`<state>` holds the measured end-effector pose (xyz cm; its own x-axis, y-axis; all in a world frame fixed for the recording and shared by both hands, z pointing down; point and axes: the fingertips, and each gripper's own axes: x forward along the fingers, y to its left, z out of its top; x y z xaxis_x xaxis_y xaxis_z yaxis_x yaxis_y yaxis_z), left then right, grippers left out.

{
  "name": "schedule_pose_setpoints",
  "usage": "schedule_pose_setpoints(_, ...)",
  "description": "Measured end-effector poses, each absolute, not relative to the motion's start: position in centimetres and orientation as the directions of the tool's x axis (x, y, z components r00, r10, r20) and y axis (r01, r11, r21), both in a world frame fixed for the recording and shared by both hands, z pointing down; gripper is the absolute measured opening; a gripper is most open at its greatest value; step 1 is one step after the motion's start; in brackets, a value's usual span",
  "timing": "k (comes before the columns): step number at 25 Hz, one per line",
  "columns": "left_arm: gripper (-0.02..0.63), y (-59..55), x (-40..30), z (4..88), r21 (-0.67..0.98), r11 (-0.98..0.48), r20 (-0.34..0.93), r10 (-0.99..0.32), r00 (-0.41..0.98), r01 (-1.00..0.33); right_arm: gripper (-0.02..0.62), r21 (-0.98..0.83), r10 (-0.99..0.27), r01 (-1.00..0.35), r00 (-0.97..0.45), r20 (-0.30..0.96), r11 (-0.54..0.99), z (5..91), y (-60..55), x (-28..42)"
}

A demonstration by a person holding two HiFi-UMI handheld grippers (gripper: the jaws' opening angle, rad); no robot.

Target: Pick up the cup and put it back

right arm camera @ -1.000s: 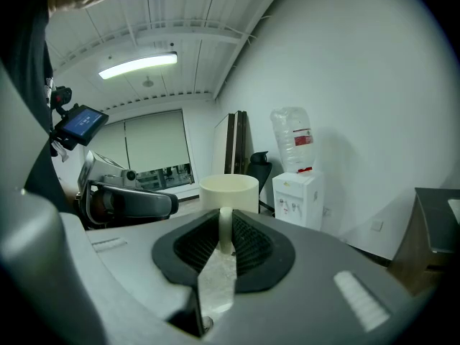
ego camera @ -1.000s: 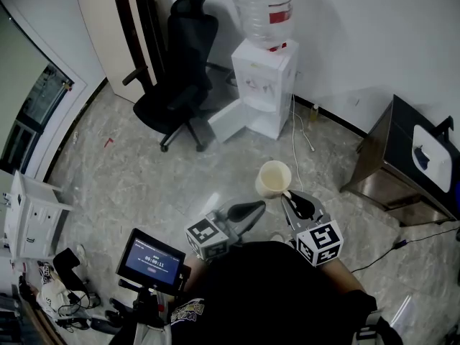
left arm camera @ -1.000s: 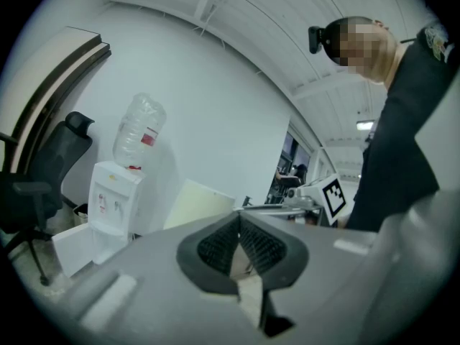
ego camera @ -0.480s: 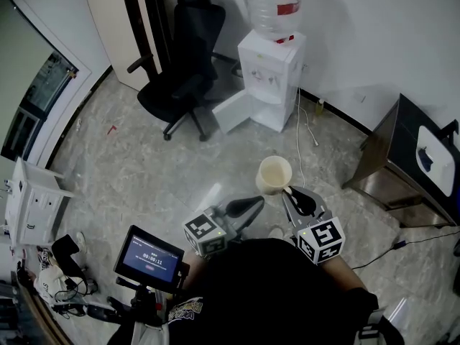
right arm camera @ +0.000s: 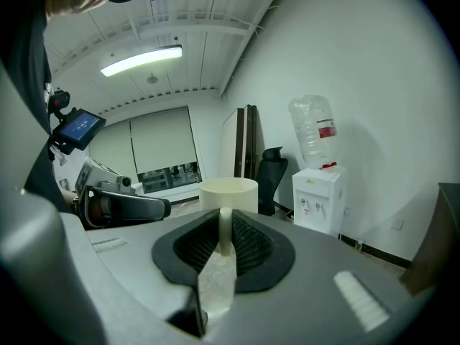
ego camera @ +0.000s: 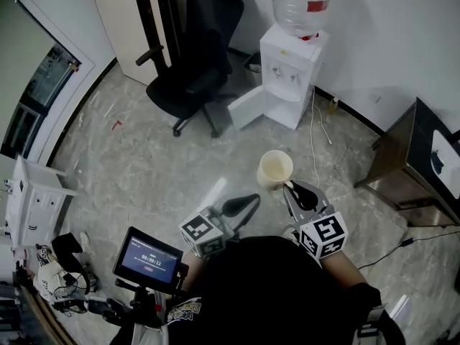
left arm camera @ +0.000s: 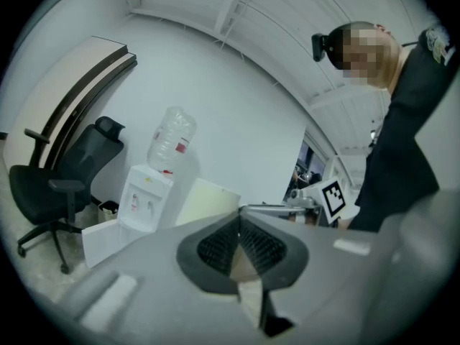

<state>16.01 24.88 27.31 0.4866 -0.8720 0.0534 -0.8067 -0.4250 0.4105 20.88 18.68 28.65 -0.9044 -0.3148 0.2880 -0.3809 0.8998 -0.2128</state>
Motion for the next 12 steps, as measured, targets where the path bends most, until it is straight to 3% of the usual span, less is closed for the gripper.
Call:
schedule_pose_setpoints(8,0.003,26.5,0.2,25.2,0.503,-0.430,0.029,-0.858,0.512,-0.750,0.055,-0.207,-0.413,-0.465,-0.875,0.253,0.861,27.3,21.1,6.7)
schedule_pose_setpoints(12,0.003,26.7,-3.8,26.1,0.532,-0.451,0.019,-0.839,0.543,-0.717,0.055,-0.210,-0.453,-0.509,-0.852,0.261,0.835,26.7,21.4,3.0)
